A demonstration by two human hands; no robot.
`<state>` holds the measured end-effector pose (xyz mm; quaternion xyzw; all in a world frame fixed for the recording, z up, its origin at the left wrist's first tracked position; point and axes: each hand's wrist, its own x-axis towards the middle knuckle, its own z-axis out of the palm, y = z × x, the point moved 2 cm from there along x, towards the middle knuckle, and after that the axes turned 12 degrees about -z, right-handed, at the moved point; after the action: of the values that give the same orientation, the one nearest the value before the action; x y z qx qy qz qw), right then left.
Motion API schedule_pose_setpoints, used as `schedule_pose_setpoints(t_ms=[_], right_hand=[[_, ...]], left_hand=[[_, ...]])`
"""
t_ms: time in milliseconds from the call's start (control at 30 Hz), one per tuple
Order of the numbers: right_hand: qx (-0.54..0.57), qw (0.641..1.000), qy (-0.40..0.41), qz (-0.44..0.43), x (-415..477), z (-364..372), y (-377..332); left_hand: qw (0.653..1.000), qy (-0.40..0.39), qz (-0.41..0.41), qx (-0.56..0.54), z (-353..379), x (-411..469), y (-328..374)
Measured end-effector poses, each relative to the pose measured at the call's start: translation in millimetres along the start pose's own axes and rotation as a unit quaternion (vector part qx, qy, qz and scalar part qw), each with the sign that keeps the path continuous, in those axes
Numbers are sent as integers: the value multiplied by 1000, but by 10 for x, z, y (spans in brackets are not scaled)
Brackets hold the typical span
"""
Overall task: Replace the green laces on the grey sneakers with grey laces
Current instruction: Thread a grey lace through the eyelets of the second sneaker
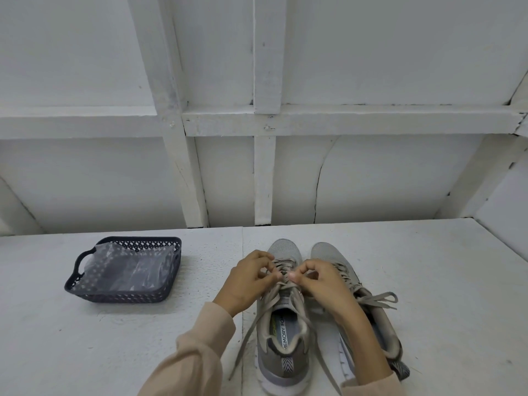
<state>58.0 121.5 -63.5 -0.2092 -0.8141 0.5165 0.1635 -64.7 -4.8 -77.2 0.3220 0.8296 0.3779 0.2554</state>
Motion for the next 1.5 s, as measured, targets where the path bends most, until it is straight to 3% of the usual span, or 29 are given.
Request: schedule_pose_setpoints(t_ms=[200, 433, 533, 800, 1000, 1400, 1500], right_hand=[[87, 995, 17, 41, 1, 6, 57], [-12, 1000, 4, -12, 27, 4, 7], [-3, 1000, -5, -29, 38, 19, 24], [130, 989, 51, 48, -6, 12, 70], [9, 1000, 6, -11, 5, 8, 29], [13, 998, 38, -40, 8, 11, 100], [32, 997, -8, -73, -6, -47, 73]], left_hand=[[985, -13, -57, -161, -37, -79, -93], [995, 3, -20, -99, -42, -69, -51], [998, 2, -15, -65, -25, -36, -59], [988, 23, -45, -147, 4, -84, -109], [995, 15, -23, -93, -7, -17, -57], [983, 17, -30, -180, 6, -105, -89], [984, -2, -8, -177, -23, -122, -40]])
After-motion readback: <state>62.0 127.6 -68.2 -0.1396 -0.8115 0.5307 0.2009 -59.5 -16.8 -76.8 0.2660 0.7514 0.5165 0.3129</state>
